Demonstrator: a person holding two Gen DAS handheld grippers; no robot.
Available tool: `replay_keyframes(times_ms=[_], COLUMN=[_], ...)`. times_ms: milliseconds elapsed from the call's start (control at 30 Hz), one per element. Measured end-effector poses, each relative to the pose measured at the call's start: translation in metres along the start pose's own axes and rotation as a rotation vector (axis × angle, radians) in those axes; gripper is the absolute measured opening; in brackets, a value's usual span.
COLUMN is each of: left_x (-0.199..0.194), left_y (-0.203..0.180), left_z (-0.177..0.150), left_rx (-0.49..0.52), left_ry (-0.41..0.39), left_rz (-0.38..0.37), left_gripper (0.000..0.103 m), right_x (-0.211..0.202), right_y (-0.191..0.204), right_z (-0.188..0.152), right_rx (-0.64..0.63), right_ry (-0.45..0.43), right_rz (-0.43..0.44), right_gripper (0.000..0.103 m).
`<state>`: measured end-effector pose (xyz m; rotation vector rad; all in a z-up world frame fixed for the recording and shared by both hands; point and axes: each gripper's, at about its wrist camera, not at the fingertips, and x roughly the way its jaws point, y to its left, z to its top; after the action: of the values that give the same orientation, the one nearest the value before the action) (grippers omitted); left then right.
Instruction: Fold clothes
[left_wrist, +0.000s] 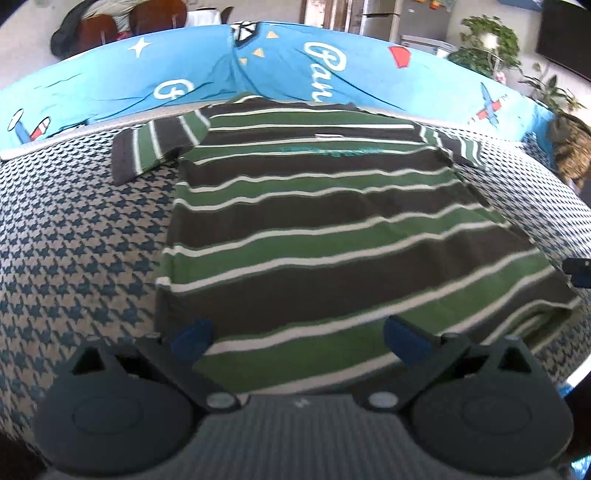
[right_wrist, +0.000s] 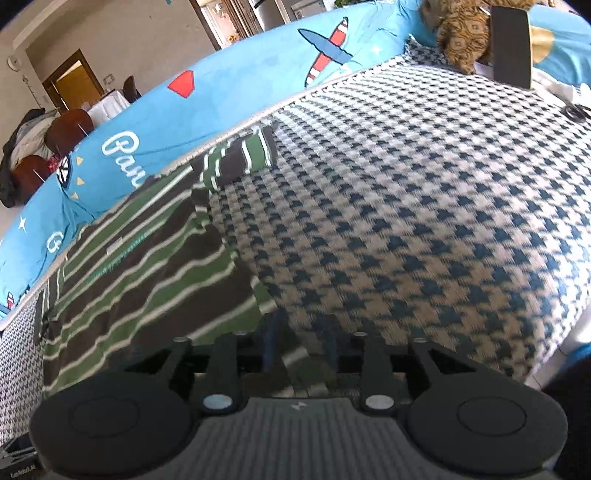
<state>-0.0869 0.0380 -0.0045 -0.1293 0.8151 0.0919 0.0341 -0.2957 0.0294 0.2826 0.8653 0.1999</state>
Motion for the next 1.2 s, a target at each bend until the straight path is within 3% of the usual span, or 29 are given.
replay_keyframes(times_ms=[233,367,467,733,933,1100,1200], left_x=[-0.007,-0.009,-0.012,-0.016,-0.017,-0.021,-0.024], left_y=[-0.005,-0.007,-0.005,0.007,0.016,0.027,0.033], left_z=[-0.007,-0.009,-0.01,-0.008,-0.006,-0.006,-0.006], left_rx=[0.015,0.021,0.009,-0.056,-0.09,-0.138,-0.16], left_ry=[0.004,0.004,0.002,-0.005,-0.015,-0.03,-0.038], left_rz=[-0.023,-0.034,-0.046,-0.062,-0.036,-0.003,0.014], left_gripper=[0.103,0.103,0.103,0.103,0.103,0.103,0.103], right_x=[-0.002,-0.001,-0.007,-0.028,-0.026,-0.035,-0.038], right_y=[0.014,0.021,0.021,0.015,0.017,0.016,0.021], right_z=[-0.018,-0.023,-0.024,-0.03,-0.034,-0.033,-0.034], right_rx=[-0.078,-0.126,-0.134,-0.113,-0.114,-0.088,-0.108], right_ry=[-0.002,-0.008,-0.037,-0.115,-0.098,-0.149,-0.176], right_rz=[0.0,-0.003,-0.011,-0.074,-0.151,-0.194,-0.157], right_gripper=[0.035,0.016,0.01,0.008,0.007,0.008,0.008])
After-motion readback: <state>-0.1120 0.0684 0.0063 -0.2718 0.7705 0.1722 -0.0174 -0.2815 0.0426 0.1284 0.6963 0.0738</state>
